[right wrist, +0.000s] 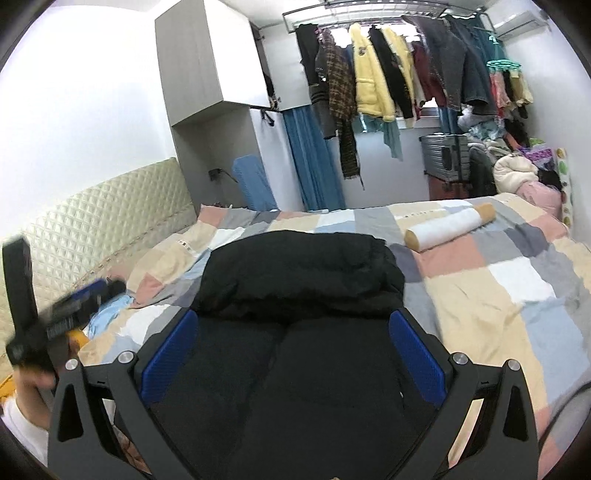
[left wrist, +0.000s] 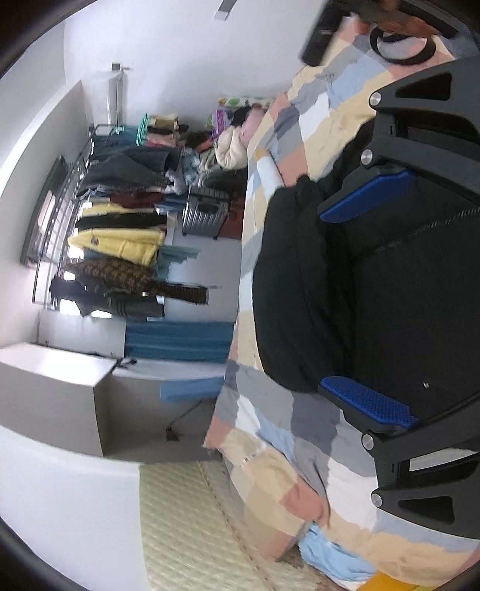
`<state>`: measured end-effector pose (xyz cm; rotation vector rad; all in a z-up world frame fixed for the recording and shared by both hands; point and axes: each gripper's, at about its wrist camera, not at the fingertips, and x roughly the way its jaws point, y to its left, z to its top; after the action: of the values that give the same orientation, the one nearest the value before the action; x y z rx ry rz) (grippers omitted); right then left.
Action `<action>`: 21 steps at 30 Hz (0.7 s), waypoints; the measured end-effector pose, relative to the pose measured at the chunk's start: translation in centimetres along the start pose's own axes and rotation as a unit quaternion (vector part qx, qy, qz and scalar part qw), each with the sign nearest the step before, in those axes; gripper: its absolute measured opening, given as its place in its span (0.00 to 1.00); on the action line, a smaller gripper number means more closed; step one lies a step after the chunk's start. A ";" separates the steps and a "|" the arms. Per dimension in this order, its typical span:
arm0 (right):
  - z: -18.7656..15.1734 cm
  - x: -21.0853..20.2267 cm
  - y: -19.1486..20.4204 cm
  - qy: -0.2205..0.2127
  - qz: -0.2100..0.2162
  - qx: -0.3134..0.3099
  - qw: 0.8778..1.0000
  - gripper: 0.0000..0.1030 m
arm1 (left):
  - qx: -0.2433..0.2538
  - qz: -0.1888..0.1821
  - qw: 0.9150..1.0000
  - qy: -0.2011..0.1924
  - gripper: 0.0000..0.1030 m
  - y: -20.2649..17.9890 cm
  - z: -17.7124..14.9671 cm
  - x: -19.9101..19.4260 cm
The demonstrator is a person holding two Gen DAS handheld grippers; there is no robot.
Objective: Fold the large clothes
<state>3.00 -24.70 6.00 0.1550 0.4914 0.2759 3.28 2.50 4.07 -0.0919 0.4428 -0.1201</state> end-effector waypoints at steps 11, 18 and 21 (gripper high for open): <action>4.1 12.8 -3.5 0.048 -0.027 0.027 0.998 0.99 | -0.081 -0.002 0.996 0.036 0.83 4.8 -2.9 4.2; 2.4 21.0 -8.9 0.098 -0.031 0.062 0.993 0.91 | -0.119 -0.003 0.992 0.049 0.83 6.5 -4.4 6.8; 1.7 23.4 -11.0 0.101 -0.031 0.081 0.991 0.89 | -0.095 0.017 0.994 0.055 0.83 6.4 -5.1 8.2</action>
<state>26.06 -28.39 -5.19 0.2716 0.7201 0.1910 9.07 7.39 -4.67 -0.2657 0.5657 -0.0485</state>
